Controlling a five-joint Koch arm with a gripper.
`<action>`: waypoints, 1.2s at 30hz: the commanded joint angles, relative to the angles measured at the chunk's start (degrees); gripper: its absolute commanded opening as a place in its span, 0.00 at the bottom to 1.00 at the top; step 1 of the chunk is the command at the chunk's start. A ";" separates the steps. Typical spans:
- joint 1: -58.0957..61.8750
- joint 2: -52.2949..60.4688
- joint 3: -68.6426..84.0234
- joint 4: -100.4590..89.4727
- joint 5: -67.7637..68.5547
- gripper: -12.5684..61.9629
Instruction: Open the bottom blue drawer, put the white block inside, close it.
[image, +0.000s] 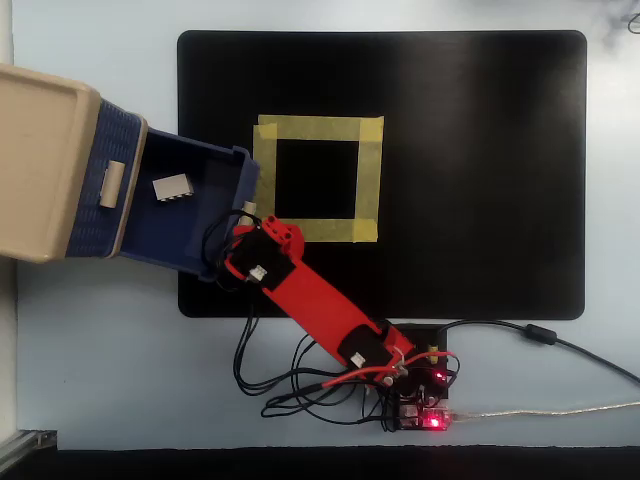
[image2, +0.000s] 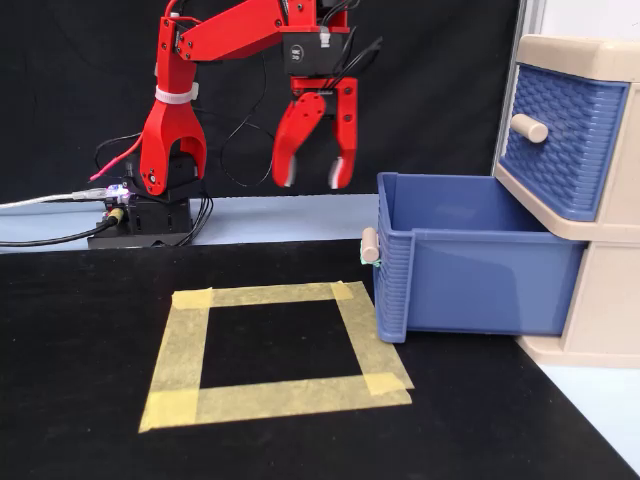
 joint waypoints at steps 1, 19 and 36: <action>-1.23 -2.29 -2.64 -6.68 -2.72 0.62; -4.57 -26.10 -46.32 -19.86 -23.99 0.63; 40.52 44.12 46.93 -5.63 42.71 0.62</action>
